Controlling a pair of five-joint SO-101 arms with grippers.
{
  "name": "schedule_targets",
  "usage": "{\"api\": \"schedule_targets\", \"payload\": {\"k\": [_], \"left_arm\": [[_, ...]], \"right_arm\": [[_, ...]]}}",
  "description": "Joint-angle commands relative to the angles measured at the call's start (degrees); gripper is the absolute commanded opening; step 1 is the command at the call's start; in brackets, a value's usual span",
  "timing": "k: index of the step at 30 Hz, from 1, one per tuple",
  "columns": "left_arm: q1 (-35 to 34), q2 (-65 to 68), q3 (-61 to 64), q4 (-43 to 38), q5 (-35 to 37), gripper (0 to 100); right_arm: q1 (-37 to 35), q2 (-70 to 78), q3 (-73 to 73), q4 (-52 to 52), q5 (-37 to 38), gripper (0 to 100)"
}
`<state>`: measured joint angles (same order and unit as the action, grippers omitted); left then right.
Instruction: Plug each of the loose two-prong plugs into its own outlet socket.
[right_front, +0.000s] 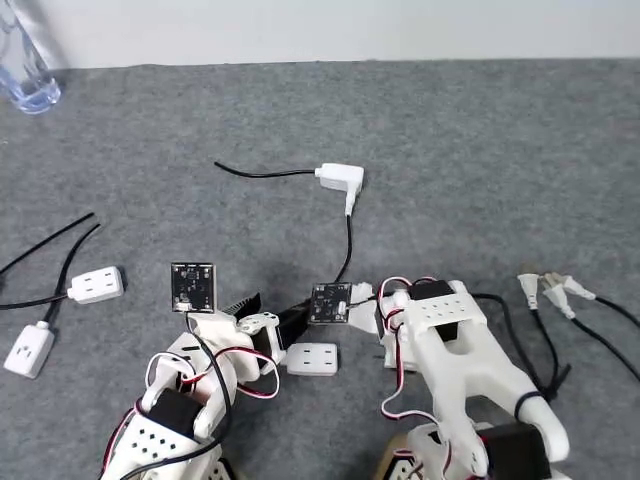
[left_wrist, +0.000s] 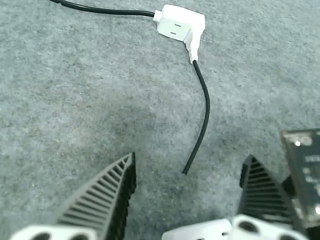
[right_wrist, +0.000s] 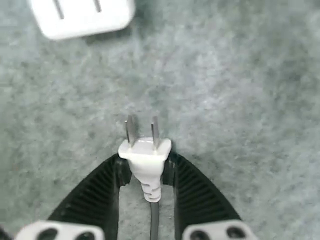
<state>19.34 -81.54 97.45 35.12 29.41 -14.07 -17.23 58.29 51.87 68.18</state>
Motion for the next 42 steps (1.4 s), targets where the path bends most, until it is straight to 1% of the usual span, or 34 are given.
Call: {"api": "schedule_targets", "payload": {"k": [1, 3, 6, 7, 8, 11, 12, 14, 19, 21, 26, 29, 33, 37, 42], "left_arm": [[0.26, -0.35, -0.57, 0.18, -0.62, 32], [0.26, -0.35, -0.57, 0.18, -0.62, 32], [0.26, -0.35, -0.57, 0.18, -0.62, 32], [0.26, -0.35, -0.57, 0.18, -0.62, 32], [0.26, -0.35, -0.57, 0.18, -0.62, 32], [0.26, -0.35, -0.57, 0.18, -0.62, 32], [0.26, -0.35, -0.57, 0.18, -0.62, 32], [0.26, -0.35, -0.57, 0.18, -0.62, 32], [0.53, -0.35, -0.57, 0.00, -0.44, 32], [1.93, -0.44, -0.57, 0.00, -0.26, 32], [7.03, -0.44, -0.57, -0.18, -0.26, 32], [8.70, -0.44, -0.57, -1.85, -0.26, 32], [8.97, -0.44, -0.57, -2.55, -0.18, 32], [8.53, -0.44, -0.57, -3.52, 1.67, 32], [8.53, -0.44, -0.57, -3.52, 1.67, 32]], "right_arm": [[-1.10, 0.31, -1.93, -5.32, -1.49, 1.5], [-0.75, -0.31, -1.41, -4.62, -1.49, 5.3], [-1.10, -0.40, -1.76, -0.84, -0.62, 14.5], [-1.10, -0.40, -1.76, -0.22, 0.70, 14.9], [-1.10, -0.40, -1.76, 0.13, 1.85, 12.7], [-1.19, -0.40, -1.76, 0.31, 3.43, 0.0], [-1.01, -0.40, -1.76, 0.31, 3.25, 1.5], [-0.84, -0.40, -1.67, 1.01, 3.25, 0.3], [-0.84, -4.18, -5.98, 10.15, 2.81, 0.9], [-1.01, -8.57, -8.35, 14.55, 0.00, 0.9], [-2.68, -19.30, -13.19, 23.34, -9.85, 0.9], [-6.46, -22.64, -13.54, 27.74, -14.07, 0.9], [-11.21, -22.73, -13.63, 27.91, -20.40, 0.9], [-15.08, -22.64, -13.80, 25.36, -22.59, 0.9], [-18.15, -22.55, -17.14, 26.07, -26.55, 0.9]]}}
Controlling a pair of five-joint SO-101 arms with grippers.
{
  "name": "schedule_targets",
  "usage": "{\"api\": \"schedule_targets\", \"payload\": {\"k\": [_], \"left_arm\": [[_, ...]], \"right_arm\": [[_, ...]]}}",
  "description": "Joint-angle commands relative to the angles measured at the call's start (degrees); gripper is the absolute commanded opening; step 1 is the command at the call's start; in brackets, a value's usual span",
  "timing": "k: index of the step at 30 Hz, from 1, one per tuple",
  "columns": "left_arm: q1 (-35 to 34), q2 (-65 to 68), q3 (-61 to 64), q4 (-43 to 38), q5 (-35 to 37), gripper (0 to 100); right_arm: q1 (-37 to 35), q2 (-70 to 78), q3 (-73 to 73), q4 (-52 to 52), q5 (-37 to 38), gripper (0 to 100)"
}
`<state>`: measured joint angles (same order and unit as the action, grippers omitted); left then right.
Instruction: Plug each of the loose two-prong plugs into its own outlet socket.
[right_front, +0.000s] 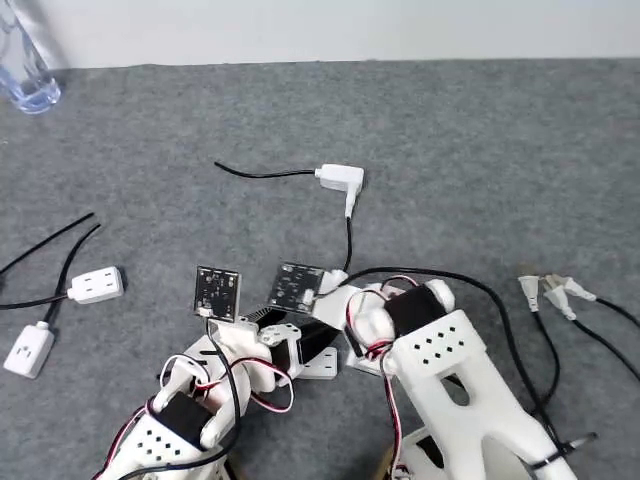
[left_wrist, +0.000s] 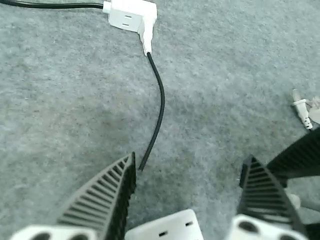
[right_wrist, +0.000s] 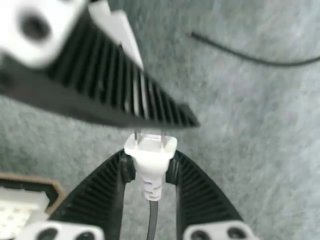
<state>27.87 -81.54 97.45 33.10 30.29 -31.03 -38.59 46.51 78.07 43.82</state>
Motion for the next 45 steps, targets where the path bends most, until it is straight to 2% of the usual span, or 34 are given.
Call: {"api": "schedule_targets", "payload": {"k": [1, 13, 30, 35, 45], "left_arm": [[0.09, -0.44, -0.57, -1.41, 0.79, 32], [0.26, -0.44, -0.57, -0.26, 0.62, 32], [0.00, -0.44, -0.57, -0.18, 0.53, 32], [0.00, -0.44, -0.57, -0.18, 0.53, 32], [0.00, -0.44, -0.57, -0.18, 0.53, 32]], "right_arm": [[-1.19, -1.19, -6.51, 0.57, -2.73, 0.9], [-1.36, -1.80, -16.70, 9.98, -4.48, 0.9], [-1.98, -1.80, -18.02, 5.85, -9.85, 0.9], [-4.70, -1.80, -18.20, 5.49, -9.93, 0.9], [-4.62, -1.80, -18.02, 5.49, -9.93, 0.9]]}}
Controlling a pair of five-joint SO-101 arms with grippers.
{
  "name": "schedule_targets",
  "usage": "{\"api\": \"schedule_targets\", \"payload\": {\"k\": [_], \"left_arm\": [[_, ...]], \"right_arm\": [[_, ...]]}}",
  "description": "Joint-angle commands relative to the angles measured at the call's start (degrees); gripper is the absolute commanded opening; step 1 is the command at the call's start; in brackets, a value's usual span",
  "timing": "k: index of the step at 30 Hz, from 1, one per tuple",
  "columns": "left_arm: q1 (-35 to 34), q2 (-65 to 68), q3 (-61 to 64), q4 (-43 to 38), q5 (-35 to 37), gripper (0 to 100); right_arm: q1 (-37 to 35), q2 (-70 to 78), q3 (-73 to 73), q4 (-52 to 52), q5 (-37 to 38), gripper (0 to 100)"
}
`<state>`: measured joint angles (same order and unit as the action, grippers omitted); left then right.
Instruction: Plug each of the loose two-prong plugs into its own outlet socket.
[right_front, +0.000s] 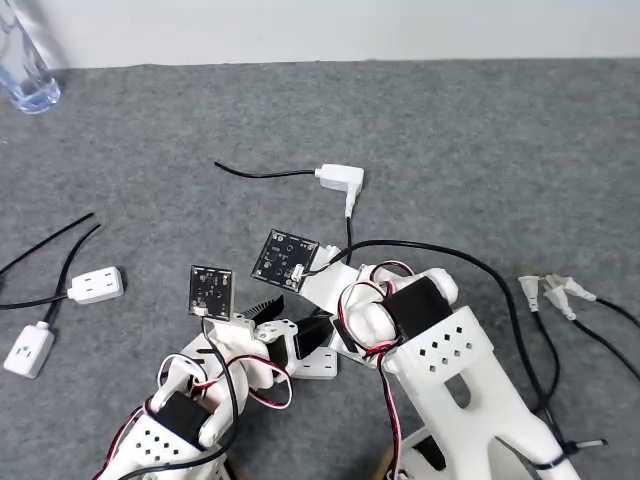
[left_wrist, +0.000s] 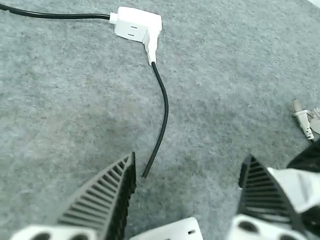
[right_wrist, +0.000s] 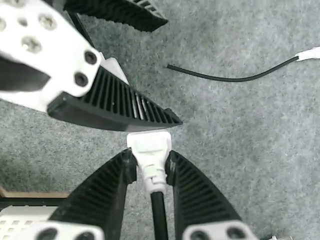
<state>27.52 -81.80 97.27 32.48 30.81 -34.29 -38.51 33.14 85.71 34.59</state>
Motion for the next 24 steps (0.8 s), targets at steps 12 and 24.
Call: {"api": "schedule_targets", "payload": {"k": [12, 24], "left_arm": [[-4.92, -0.18, -1.19, 1.05, 0.35, 32], [-13.98, -0.18, -1.54, 5.19, 3.69, 32]], "right_arm": [[-1.27, -1.71, -4.66, -2.59, -0.26, 0.8], [-2.51, -1.19, 1.67, -2.86, 2.20, 0.8]]}}
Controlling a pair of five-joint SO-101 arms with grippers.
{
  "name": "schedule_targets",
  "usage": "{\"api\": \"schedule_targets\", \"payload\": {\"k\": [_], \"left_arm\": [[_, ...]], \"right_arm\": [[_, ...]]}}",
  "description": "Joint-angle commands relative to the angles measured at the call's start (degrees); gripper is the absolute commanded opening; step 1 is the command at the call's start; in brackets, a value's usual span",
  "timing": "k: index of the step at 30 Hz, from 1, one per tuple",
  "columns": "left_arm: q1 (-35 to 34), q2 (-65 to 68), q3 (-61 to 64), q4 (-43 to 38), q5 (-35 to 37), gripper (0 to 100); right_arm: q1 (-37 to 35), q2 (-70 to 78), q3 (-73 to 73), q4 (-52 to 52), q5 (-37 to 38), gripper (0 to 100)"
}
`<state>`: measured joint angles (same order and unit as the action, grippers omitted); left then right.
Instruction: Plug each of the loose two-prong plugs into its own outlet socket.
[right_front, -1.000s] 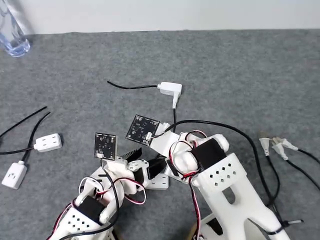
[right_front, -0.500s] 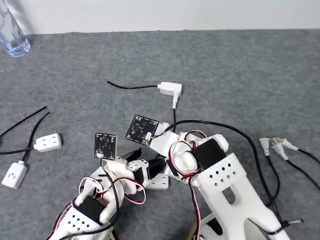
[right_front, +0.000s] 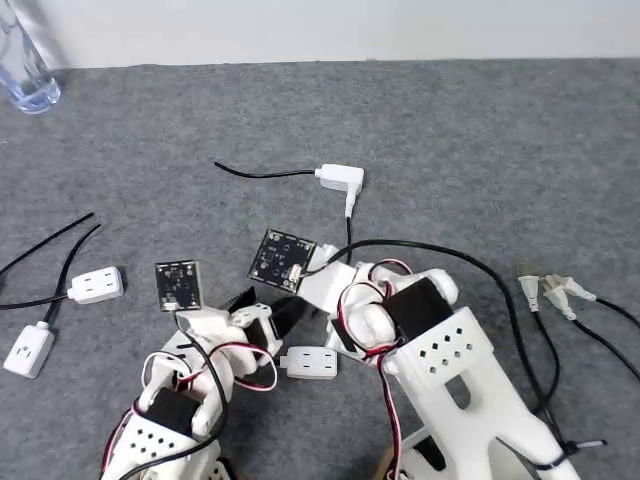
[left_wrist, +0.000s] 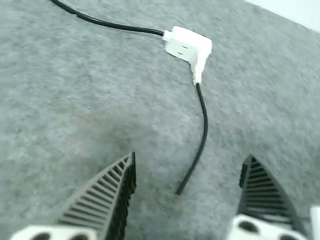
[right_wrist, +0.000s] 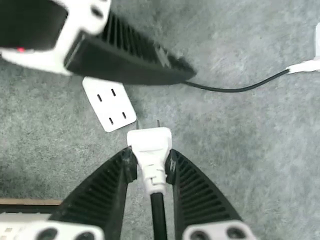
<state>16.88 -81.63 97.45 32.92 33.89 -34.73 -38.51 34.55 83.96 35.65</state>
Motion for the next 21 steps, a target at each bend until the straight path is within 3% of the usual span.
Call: {"api": "schedule_targets", "payload": {"k": [1, 4, 8, 21], "left_arm": [[-5.10, -0.35, -1.98, 6.77, 0.44, 32], [-11.16, -0.35, -2.77, 12.84, -3.25, 32], [-19.52, -0.35, -2.33, 13.36, -6.68, 32], [-17.41, -0.35, -1.71, 13.36, -6.86, 32]], "right_arm": [[-3.38, -1.19, 0.97, -1.10, 2.29, 0.8], [-5.93, -1.10, 2.55, -0.92, 5.36, 0.8], [-5.85, 0.92, 3.96, 0.22, 11.69, 0.8], [-5.85, 11.65, 5.10, -6.11, 18.29, 0.8]]}}
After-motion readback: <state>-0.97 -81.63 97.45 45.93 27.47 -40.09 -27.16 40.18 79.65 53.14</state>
